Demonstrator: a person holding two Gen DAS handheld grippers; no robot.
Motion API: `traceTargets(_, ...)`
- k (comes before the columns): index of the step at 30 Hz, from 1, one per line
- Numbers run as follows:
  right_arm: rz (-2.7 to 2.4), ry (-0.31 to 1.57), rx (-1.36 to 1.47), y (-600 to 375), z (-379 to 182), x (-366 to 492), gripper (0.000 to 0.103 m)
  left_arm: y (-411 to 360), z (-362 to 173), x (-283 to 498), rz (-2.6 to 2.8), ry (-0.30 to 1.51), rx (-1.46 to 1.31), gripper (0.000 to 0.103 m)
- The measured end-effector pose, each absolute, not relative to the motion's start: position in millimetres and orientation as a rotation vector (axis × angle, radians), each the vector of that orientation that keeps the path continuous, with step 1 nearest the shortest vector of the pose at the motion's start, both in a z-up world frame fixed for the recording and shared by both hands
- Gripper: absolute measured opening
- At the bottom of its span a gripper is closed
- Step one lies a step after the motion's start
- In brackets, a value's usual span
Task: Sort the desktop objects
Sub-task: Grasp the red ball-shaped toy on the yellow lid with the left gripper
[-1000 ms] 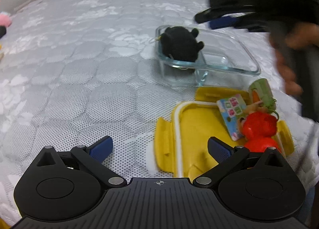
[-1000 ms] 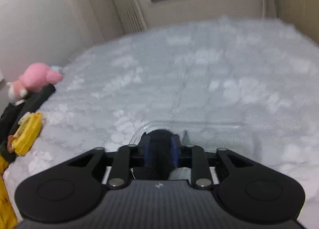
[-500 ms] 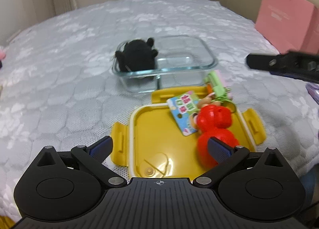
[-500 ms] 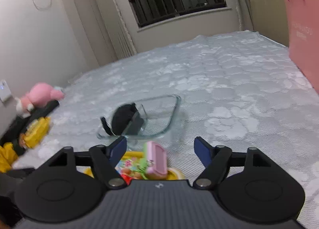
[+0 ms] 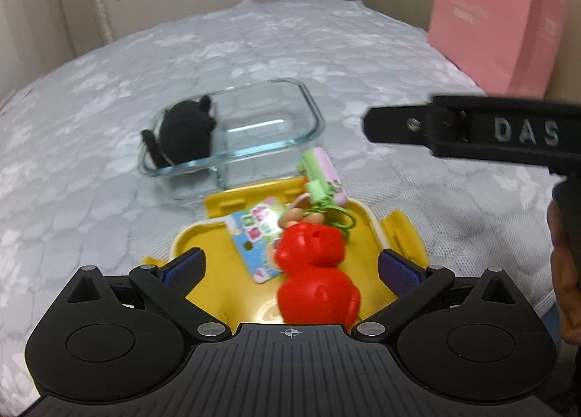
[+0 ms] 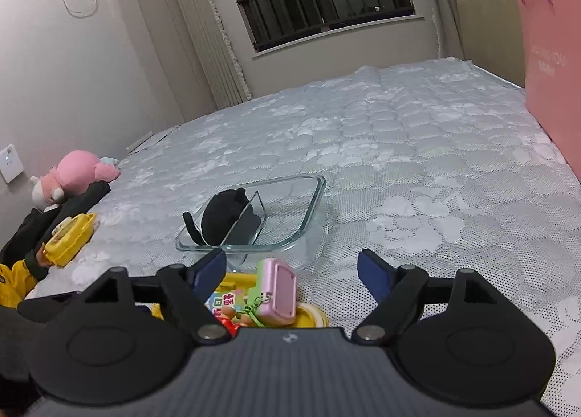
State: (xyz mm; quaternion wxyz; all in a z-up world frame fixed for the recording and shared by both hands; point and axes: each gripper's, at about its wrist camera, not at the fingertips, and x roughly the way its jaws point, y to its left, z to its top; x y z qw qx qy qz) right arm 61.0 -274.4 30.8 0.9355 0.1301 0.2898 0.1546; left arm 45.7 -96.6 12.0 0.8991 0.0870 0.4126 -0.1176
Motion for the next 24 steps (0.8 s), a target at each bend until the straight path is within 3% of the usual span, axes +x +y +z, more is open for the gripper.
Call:
traceTargets(4, 0.312, 0.608, 0.266, -275, 27, 63, 0.081, -100, 0, 50, -0.274, 0.889, 0.172, 0.096)
traceTargets(5, 0.312, 0.611, 0.268, -275, 26, 64, 0.081, -101, -2, 51, -0.281, 0.901, 0.170, 0.074)
traceTargets(6, 0.311, 0.615, 0.272, -276, 25, 65, 0.081, -100, -5, 52, -0.285, 0.920, 0.170, 0.059)
traceTargets(16, 0.316, 0.661, 0.289, -276, 16, 69, 0.083, -90, -7, 51, -0.305, 0.941, 0.108, 0.057)
traceTargets(24, 0.307, 0.678, 0.313, -278, 12, 70, 0.085, -60, 35, 64, -0.364, 0.878, 0.007, 0.056)
